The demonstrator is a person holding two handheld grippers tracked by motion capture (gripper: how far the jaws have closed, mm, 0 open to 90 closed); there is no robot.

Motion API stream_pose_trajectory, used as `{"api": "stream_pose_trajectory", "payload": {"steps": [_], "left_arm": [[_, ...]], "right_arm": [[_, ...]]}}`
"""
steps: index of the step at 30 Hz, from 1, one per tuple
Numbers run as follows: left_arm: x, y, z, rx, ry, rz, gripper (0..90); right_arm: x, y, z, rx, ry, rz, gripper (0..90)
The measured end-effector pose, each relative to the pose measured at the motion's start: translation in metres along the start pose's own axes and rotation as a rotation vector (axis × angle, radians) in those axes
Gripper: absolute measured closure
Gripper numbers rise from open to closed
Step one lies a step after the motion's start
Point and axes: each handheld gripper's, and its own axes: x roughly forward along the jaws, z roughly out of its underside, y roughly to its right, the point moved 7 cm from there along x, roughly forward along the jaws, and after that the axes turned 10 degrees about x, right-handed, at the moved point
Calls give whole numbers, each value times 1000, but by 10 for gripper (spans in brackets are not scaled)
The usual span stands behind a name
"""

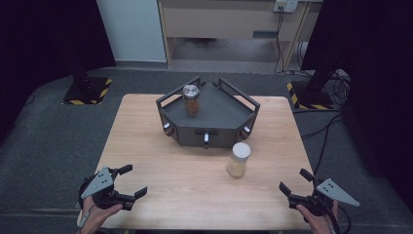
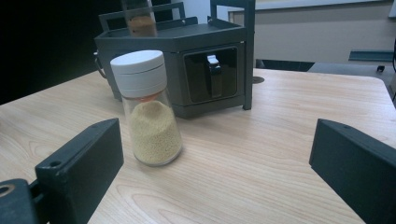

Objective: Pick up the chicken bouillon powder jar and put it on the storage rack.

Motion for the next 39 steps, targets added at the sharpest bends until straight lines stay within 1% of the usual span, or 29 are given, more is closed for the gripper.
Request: {"api": "stream_pose_trajectory", "payload": {"steps": [3, 6, 10, 12, 15, 18, 19, 21, 24, 26, 27, 28, 29, 31, 34, 35, 36, 37, 38, 39], "left_arm": [[0, 0, 0, 3, -1, -3, 17], [0, -1, 1, -6, 0, -7, 17], [0, -1, 0, 1, -1, -3, 17], [1, -1, 0, 5, -3, 1, 17], [1, -2, 0, 0, 4, 2, 17], [-1, -3, 1, -6, 4, -7, 17], [-2, -2, 2, -13, 11, -12, 17], [-4, -2, 2, -14, 16, -17, 17], [-3, -3, 2, -24, 17, -20, 17], [-3, -3, 3, -27, 15, -19, 17], [-4, -2, 2, -24, 17, -18, 16], [-4, -2, 2, -24, 17, -18, 17], [-4, -2, 2, -22, 19, -15, 17], [-4, -1, 1, -19, 20, -11, 17], [-3, -1, 1, -21, 16, -8, 17], [-3, -1, 2, -25, 15, -9, 16], [-3, -1, 2, -25, 15, -9, 16], [-3, -2, 2, -28, 19, -10, 16], [-3, -2, 2, -28, 19, -10, 17], [-4, -2, 2, -32, 21, -9, 17]], "right_arm": [[1, 0, 0, 0, 0, -3, 35], [1, 1, 0, 0, 1, -5, 35], [1, 1, 0, 3, 0, -2, 35], [1, 0, 0, 13, 6, -6, 33], [1, -2, 0, 4, 1, -11, 30], [2, -2, -1, -4, -2, -21, 29], [2, -2, -2, -5, -4, -22, 28], [2, -2, -5, -9, -4, -27, 27], [-3, -2, -12, -26, -1, -36, 23], [-5, -1, -19, -22, -15, -50, 20], [-6, -1, -22, -29, -19, -59, 20], [-6, -1, -22, -29, -19, -59, 20], [-6, -2, -29, -37, -40, -78, 17], [-7, -3, -40, -54, -62, -96, 14], [-8, -4, -52, -67, -82, -111, 13], [-8, -4, -61, -76, -97, -121, 9], [-8, -4, -61, -76, -97, -121, 9], [-9, -5, -71, -83, -115, -122, 9], [-9, -5, -71, -83, -115, -122, 9], [-10, -5, -75, -88, -123, -127, 9]]}}
